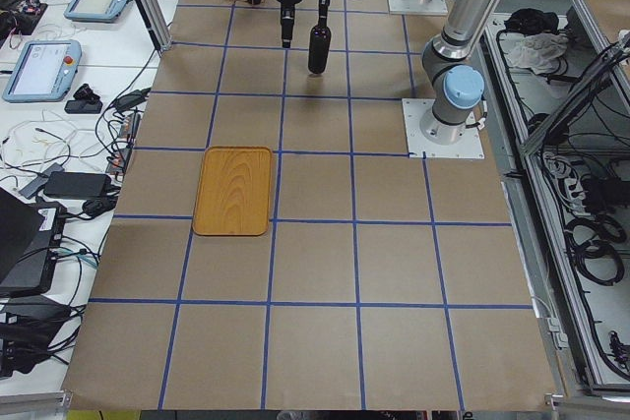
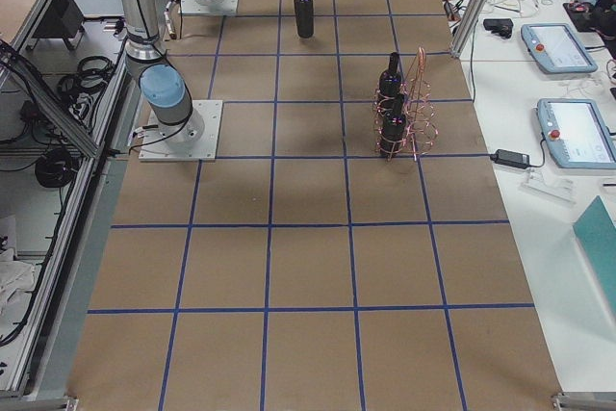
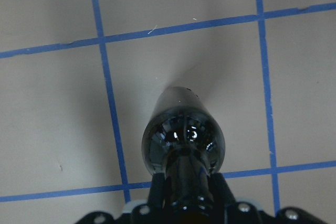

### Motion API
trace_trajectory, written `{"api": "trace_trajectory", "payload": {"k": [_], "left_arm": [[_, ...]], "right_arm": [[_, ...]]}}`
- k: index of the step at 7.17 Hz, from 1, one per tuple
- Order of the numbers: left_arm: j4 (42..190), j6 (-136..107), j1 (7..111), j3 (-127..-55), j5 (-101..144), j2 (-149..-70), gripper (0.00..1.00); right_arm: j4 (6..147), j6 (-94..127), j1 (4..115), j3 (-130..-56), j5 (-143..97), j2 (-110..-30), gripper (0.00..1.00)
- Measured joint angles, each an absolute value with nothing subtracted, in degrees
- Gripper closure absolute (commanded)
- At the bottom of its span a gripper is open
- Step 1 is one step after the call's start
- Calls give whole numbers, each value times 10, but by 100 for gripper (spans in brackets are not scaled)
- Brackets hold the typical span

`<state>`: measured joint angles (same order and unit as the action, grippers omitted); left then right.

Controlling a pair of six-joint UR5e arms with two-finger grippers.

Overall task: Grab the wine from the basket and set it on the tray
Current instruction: 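Carry the bottle toward the tray and set it down on the table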

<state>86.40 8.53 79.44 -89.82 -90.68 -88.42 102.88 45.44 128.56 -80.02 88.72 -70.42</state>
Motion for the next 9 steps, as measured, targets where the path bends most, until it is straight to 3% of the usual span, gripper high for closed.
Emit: {"api": "trace_trajectory", "payload": {"k": [9], "left_arm": [[864, 159, 733, -896, -905, -884, 0]], "right_arm": [[1058, 493, 1334, -759, 894, -649, 83]]}}
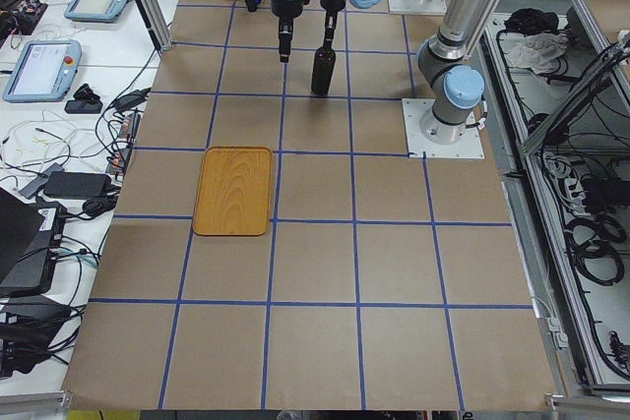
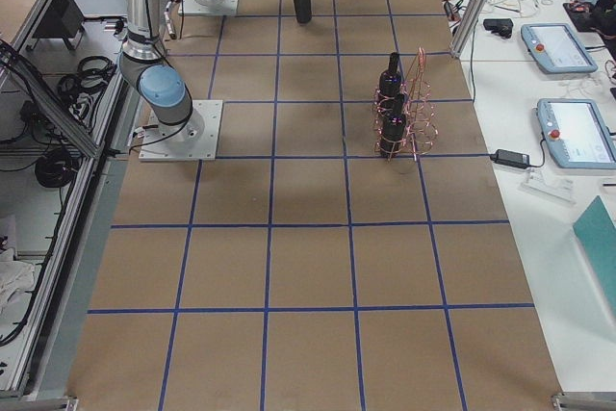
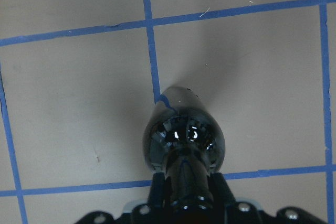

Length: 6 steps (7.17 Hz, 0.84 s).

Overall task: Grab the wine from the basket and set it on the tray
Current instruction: 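Carry the bottle toward the tray and set it down on the table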

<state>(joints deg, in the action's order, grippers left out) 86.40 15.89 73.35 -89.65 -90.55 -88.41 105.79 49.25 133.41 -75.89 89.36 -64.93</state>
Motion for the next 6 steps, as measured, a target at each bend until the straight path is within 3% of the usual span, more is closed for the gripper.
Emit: {"api": "trace_trajectory", "payload": {"k": [1, 2, 3, 6], "left_arm": [[864, 161, 733, -896, -906, -884, 0], [864, 163, 732, -895, -907, -884, 0], [864, 165, 732, -893, -908, -885, 0], [864, 165, 732, -891, -908, -886, 0]], "right_arm": [[1061, 493, 1334, -756, 900, -644, 77], [1061, 493, 1334, -756, 901, -642, 25], [1061, 493, 1334, -757, 902, -644, 0], [1058, 492, 1333, -759, 898, -655, 0]]}}
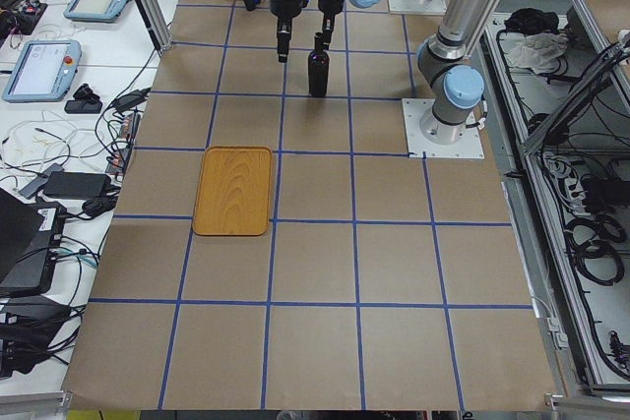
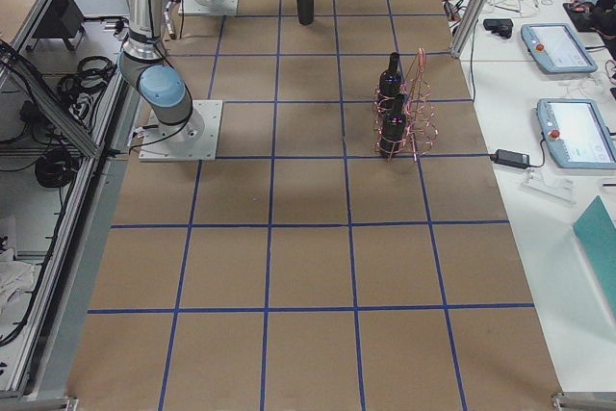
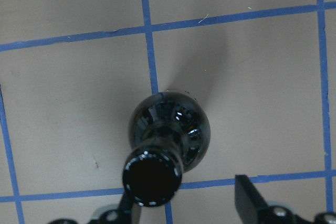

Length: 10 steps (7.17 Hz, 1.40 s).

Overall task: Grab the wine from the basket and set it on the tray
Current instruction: 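Carry the bottle toward the tray and set it down on the table, then open the right gripper and raise it back toward the rack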

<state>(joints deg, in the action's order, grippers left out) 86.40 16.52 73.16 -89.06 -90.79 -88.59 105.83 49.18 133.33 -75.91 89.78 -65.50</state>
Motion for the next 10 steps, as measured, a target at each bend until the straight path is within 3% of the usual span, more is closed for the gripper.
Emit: {"api": "trace_trajectory", "payload": {"k": [3, 6, 10], "left_arm": [[867, 165, 733, -892, -908, -886, 0], [874, 151, 758, -898, -909, -886, 0], [883, 53, 885, -910, -900, -888, 0]], "right_arm": [[1017, 448, 1294, -761, 897, -717, 0], [916, 323, 1175, -766, 873, -794, 0], [799, 131, 1011, -810, 877, -902, 0]]}}
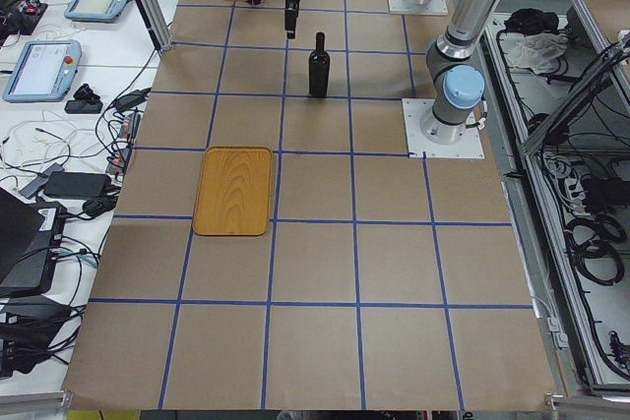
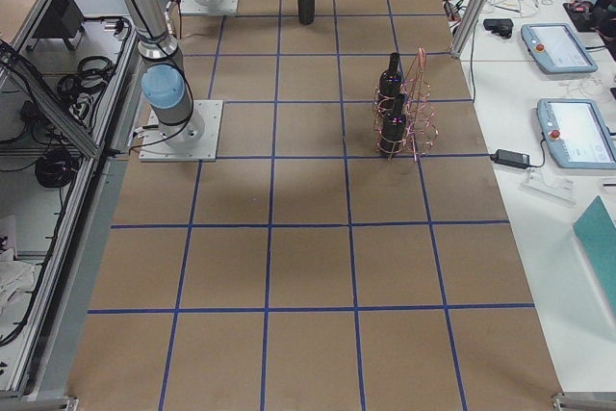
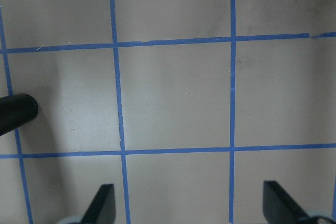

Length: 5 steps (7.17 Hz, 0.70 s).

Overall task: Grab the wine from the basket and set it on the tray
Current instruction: 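Open the right gripper and raise it back toward the rack, then lower the left gripper onto the standing bottle and grasp its neck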

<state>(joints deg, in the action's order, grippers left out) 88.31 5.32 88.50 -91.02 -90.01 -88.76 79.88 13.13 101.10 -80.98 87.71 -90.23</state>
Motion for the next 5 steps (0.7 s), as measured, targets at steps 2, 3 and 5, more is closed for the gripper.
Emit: {"api": "trace_trajectory", "payload": {"k": [2, 3, 5], "left_arm": [[880, 34, 929, -938, -898, -891, 0], [879, 35, 935, -957, -897, -892, 0], [879, 38, 938, -996, -896, -890, 3]], "right_arm": [[856, 119, 998, -834, 912, -917, 0], [872, 117, 997, -838, 930, -918, 0], [888, 115, 997, -839, 940, -919, 0]]}}
